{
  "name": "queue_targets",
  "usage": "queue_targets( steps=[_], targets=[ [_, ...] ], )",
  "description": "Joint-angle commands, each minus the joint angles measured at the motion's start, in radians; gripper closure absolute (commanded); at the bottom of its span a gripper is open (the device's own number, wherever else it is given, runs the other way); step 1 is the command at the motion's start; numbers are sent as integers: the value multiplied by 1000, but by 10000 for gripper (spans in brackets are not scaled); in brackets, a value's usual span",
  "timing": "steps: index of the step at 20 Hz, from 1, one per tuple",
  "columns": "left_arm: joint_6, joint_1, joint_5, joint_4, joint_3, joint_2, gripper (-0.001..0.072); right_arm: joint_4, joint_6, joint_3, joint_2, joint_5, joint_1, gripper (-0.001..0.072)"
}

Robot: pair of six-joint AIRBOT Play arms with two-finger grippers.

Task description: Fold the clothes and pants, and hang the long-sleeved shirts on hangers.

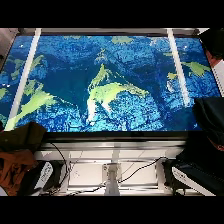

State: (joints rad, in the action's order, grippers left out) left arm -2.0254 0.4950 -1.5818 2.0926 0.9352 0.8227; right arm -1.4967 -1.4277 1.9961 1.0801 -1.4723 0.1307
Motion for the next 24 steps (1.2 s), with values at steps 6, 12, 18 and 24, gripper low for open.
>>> queue_targets(
  steps=[6,12,18,24],
  targets=[
    [-34,3,-21,24,-116,-71,11,0,0,0,0,0,1,155],
    [-101,3,12,24,-219,-70,12,0,0,0,0,0,1,156],
    [-281,3,123,24,-290,-69,12,0,0,0,0,0,1,155],
    [-354,3,249,29,-360,-32,21,0,0,0,0,1,1,156]
  ],
)
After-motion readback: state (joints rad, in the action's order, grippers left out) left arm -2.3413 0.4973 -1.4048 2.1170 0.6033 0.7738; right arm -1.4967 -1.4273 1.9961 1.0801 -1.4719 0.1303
